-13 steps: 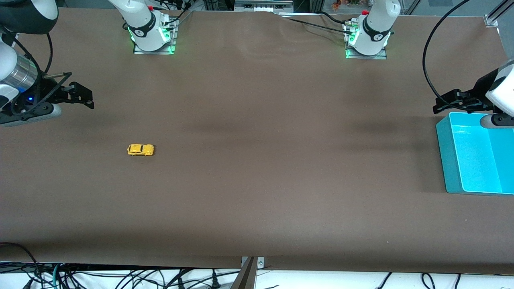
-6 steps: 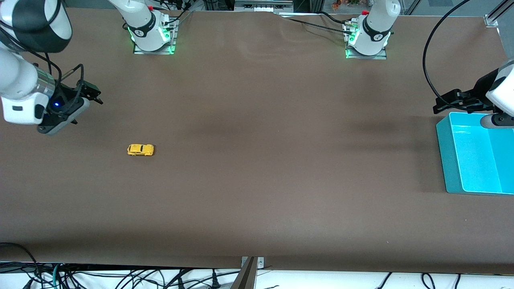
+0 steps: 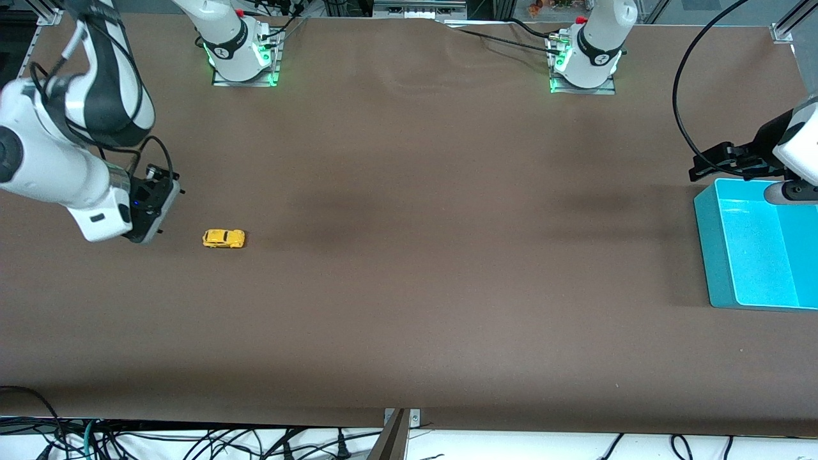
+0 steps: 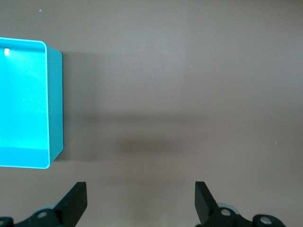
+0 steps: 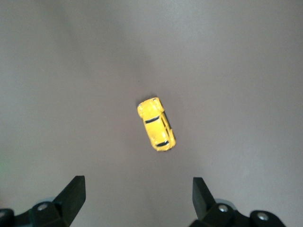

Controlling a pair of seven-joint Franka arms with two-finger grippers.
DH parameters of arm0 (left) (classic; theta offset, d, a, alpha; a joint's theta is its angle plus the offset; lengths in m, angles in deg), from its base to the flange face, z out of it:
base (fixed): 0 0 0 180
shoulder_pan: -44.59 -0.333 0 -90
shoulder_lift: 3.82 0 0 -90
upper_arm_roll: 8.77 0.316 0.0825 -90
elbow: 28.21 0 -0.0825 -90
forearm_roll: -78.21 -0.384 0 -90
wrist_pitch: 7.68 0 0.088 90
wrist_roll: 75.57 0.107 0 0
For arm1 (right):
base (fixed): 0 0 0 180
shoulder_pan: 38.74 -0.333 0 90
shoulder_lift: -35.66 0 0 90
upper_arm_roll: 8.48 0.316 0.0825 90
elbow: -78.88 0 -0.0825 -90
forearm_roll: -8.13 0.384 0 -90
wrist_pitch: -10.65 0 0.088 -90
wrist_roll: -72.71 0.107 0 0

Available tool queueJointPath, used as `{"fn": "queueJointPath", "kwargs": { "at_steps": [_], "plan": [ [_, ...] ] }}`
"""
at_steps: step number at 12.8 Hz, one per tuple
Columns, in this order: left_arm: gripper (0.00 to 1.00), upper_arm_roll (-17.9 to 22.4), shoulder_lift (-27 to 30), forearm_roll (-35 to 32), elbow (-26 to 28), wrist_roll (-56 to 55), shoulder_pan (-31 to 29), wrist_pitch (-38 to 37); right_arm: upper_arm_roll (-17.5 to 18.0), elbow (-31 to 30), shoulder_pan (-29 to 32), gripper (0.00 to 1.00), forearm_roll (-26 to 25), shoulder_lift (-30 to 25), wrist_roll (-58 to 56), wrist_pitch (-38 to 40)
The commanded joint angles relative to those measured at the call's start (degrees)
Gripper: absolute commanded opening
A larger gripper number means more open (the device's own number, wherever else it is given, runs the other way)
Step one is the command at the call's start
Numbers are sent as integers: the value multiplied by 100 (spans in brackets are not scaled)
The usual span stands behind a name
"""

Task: Wind and store yellow beetle car
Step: 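Reach the right gripper down over the yellow beetle car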

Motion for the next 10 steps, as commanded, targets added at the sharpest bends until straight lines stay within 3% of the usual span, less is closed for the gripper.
{"fn": "queueJointPath", "kwargs": {
  "at_steps": [1, 4, 10],
  "plan": [
    [100, -18, -57, 49, -120, -44, 10, -21, 5, -319, 12, 100, -118, 117, -457, -586],
    [100, -18, -57, 49, -120, -44, 10, -21, 5, -504, 12, 100, -127, 346, -818, -1176],
    [100, -45, -57, 49, -129, -44, 53, -21, 5, -601, 12, 100, -135, 557, -1012, -1572]
  ]
}}
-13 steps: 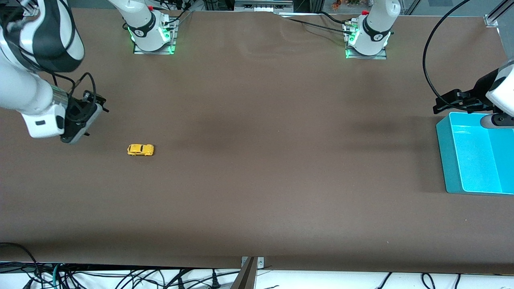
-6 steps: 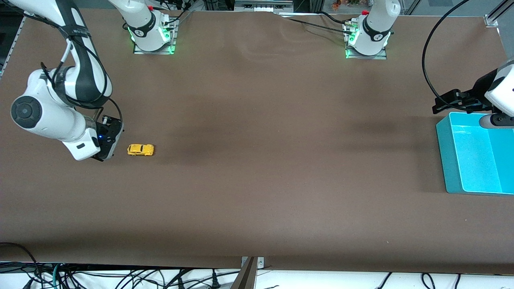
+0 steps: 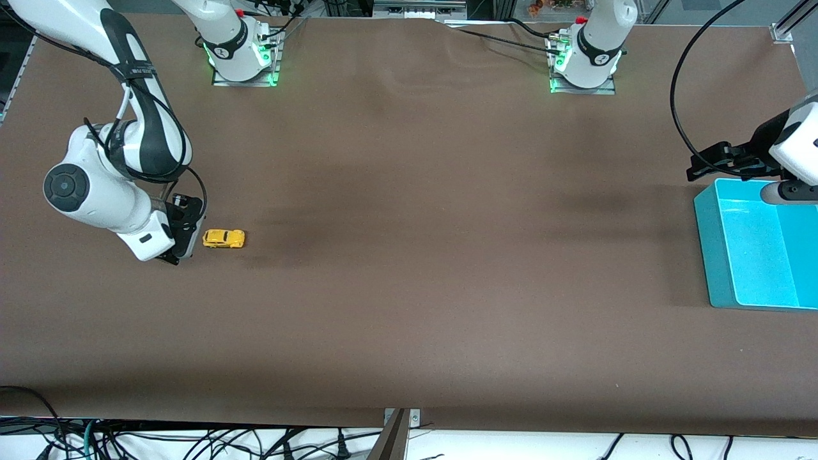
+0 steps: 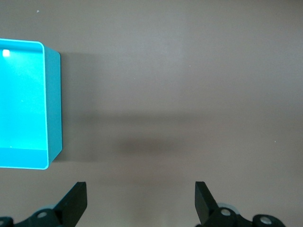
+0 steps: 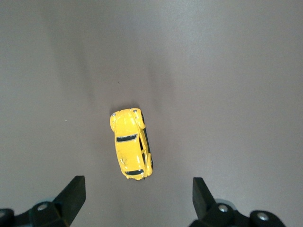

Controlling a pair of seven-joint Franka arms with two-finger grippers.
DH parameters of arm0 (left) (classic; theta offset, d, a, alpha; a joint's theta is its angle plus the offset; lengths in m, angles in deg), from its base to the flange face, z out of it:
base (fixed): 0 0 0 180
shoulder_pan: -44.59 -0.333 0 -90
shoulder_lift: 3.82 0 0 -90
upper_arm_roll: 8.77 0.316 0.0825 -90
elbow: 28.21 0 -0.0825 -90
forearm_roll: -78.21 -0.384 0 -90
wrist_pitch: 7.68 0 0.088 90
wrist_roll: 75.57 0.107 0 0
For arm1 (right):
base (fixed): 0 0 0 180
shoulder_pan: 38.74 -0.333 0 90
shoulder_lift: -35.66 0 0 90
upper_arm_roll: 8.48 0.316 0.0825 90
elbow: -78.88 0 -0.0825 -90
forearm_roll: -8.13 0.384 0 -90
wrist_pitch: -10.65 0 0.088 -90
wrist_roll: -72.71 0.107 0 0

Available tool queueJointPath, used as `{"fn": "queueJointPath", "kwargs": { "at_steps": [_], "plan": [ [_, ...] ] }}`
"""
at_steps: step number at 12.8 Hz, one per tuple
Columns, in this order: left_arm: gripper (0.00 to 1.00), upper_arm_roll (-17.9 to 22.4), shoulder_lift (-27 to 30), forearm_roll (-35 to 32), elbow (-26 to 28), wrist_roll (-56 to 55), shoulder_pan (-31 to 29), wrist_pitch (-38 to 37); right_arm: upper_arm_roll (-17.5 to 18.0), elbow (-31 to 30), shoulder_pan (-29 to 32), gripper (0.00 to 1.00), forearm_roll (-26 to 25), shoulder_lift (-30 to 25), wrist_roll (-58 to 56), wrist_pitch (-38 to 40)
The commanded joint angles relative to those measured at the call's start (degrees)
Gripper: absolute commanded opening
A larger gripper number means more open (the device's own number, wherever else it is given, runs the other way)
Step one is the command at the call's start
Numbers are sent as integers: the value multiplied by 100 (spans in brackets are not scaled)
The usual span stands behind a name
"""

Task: Wind and store yellow beetle car
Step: 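Reach the right gripper down over the yellow beetle car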

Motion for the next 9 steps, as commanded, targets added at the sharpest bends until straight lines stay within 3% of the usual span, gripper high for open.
{"fn": "queueJointPath", "kwargs": {
  "at_steps": [1, 5, 9],
  "plan": [
    [100, -11, -57, 49, -129, -44, 26, -21, 6, -96, 13, 100, -60, 65, -141, -248],
    [100, -11, -65, 57, -129, -44, 26, -21, 6, -359, 13, 100, -60, 373, -457, -1064],
    [100, -11, -57, 57, -129, -44, 26, -21, 6, -483, 13, 100, -52, 409, -458, -1189]
  ]
}}
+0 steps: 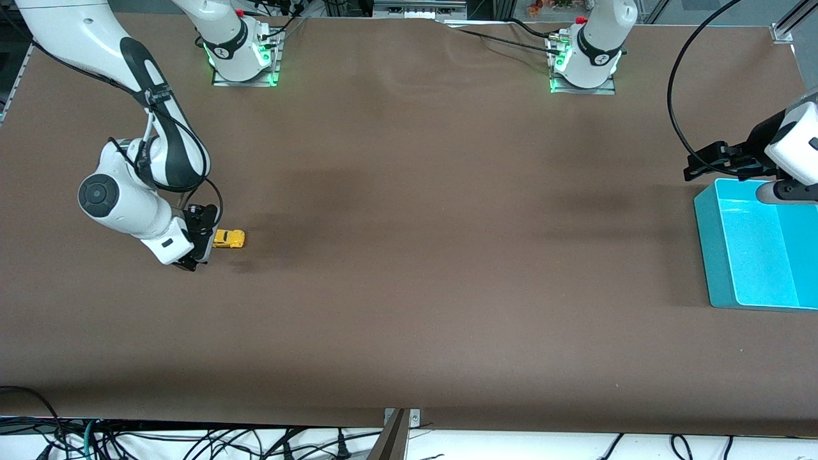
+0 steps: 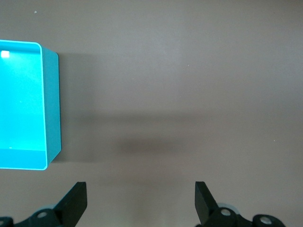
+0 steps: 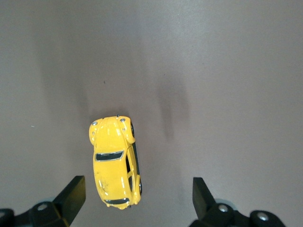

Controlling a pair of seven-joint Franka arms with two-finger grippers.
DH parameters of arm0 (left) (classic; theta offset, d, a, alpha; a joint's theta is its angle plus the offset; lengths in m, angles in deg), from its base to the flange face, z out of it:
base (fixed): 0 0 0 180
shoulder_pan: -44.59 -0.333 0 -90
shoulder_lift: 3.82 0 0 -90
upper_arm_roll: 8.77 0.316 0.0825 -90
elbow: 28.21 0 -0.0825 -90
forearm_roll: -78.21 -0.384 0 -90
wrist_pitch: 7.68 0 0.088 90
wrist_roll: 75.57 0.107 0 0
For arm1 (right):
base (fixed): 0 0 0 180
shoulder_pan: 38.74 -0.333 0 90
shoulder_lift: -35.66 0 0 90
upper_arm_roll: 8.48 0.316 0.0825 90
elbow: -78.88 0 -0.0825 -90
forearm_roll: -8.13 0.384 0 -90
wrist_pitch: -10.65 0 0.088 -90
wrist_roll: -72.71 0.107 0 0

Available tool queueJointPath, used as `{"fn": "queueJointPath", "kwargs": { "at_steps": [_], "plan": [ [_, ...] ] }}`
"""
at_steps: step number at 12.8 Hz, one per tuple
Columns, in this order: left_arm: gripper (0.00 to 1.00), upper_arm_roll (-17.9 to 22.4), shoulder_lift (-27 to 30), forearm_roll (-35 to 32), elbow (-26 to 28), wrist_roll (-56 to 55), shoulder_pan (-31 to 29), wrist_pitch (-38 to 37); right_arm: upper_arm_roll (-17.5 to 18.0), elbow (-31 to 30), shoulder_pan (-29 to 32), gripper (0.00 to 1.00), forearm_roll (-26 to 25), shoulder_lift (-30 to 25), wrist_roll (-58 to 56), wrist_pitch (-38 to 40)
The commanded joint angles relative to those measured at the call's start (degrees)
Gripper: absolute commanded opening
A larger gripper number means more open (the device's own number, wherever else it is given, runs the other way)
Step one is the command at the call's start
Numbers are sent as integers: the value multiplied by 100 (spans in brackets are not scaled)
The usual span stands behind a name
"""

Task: Wind and store yellow beetle car
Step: 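Reach the right gripper down over the yellow beetle car, then close the right gripper around the yellow car's body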

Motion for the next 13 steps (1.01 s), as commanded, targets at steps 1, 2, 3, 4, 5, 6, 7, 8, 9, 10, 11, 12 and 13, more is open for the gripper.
{"fn": "queueJointPath", "kwargs": {
  "at_steps": [1, 2, 3, 4, 5, 6, 7, 8, 9, 10, 11, 12, 13],
  "plan": [
    [100, 0, -57, 57, -129, -44, 13, -21, 6, -197, 13, 99, -47, -69, -88, -136],
    [100, 0, -65, 57, -129, -44, 13, -21, 6, -337, 13, 98, -47, -78, -97, -284],
    [100, 0, -57, 57, -129, -44, 22, -21, 6, -469, 13, 96, -47, -78, -106, -416],
    [100, 0, -65, 57, -129, -44, 22, -21, 6, -583, 21, 95, -47, -78, -106, -548],
    [100, 0, -65, 57, -129, -44, 13, -21, 6, -698, 21, 91, -39, -86, -106, -663],
    [100, 0, -65, 57, -129, -44, 13, -21, 6, -777, 21, 86, -39, -104, -106, -751],
    [100, 8, -65, 57, -129, -44, 4, -21, 6, -795, 21, 78, -39, -104, -106, -769],
    [100, 8, -65, 57, -129, -35, 4, -21, 6, -796, 21, 70, -39, -95, -106, -769],
    [100, 8, -57, 57, -120, -44, 4, -21, 6, -796, 21, 60, -39, -95, -106, -769],
    [100, 8, -65, 57, -129, -44, 4, -21, 6, -796, 21, 49, -47, -87, -106, -769],
    [100, 8, -65, 57, -129, -44, 4, -21, 6, -796, 21, 39, -47, -87, -106, -769],
    [100, 8, -65, 57, -129, -44, 4, -21, 6, -796, 21, 31, -47, -87, -106, -761],
    [100, 8, -65, 57, -129, -44, 4, -21, 14, -796, 21, 27, -47, -87, -106, -743]
  ]
}}
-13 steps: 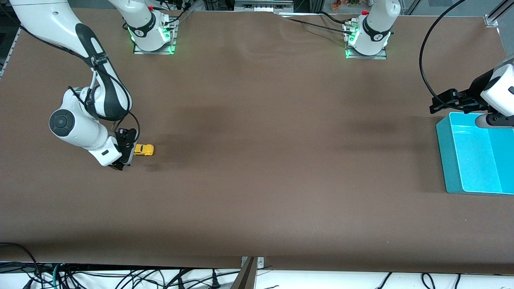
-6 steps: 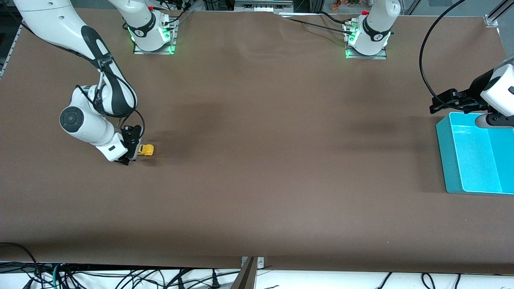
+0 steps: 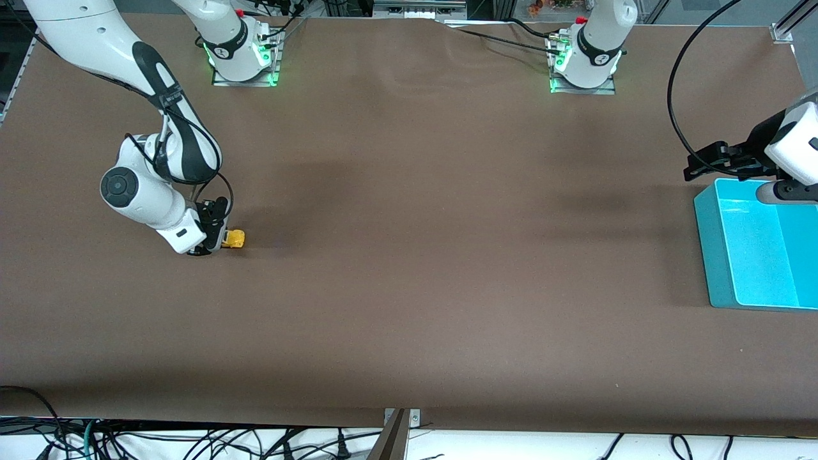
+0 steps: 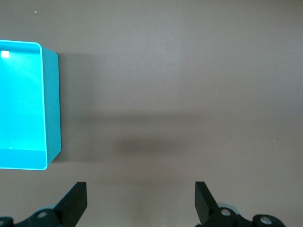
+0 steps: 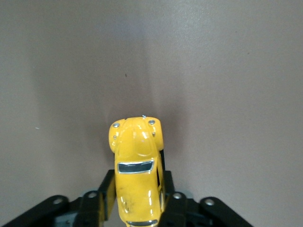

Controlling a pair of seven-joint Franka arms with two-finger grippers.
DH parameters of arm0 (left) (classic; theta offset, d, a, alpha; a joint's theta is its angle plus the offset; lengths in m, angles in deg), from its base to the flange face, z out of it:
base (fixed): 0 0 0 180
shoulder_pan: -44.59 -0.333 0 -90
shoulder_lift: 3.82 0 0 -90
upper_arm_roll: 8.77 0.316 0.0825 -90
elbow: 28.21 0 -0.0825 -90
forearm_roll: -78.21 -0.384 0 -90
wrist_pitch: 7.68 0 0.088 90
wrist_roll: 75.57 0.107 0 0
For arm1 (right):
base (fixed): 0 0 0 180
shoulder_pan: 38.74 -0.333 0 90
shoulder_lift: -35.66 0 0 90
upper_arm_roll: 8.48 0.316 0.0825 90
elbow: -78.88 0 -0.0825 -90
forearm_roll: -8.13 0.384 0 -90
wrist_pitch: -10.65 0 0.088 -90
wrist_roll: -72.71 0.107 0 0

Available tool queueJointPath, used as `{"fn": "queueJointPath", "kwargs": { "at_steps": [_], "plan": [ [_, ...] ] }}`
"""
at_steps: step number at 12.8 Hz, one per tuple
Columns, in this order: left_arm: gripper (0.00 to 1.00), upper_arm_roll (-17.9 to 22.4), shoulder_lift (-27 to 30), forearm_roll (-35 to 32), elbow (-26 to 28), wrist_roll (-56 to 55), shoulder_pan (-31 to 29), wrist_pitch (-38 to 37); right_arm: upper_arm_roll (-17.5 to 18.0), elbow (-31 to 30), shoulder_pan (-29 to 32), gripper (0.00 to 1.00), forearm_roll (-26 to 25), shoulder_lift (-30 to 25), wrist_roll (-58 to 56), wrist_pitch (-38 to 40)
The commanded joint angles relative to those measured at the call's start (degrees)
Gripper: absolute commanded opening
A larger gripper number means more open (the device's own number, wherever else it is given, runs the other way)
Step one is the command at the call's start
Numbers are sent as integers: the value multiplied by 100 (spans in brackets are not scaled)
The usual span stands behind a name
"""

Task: Wind and store yellow beetle car
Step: 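Close the right gripper around the yellow car's body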

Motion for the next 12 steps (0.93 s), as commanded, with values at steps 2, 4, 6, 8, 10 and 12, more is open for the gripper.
{"fn": "queueJointPath", "kwargs": {
  "at_steps": [2, 4, 6, 8, 10, 12],
  "plan": [
    [100, 8, -56, 57, -129, -44, -5, -21, 14, -118, 21, 24, -47, -103, -53, -21],
    [100, 8, -56, 57, -129, -44, -5, -21, 84, -118, 21, 25, -56, -173, -157, 67],
    [100, 8, -64, 57, -129, -44, -5, -21, 154, -110, 21, 25, -56, -279, -211, 348],
    [100, 8, -56, 57, -129, -44, -5, -21, 216, -110, 21, 25, -56, -306, -272, 357],
    [100, 8, -56, 57, -129, -35, -5, -21, 207, -118, 21, 25, -56, -227, -316, 279],
    [100, 8, -64, 57, -129, -35, -5, -21, 207, -197, 48, 25, -47, -104, -500, -45]
  ]
}}
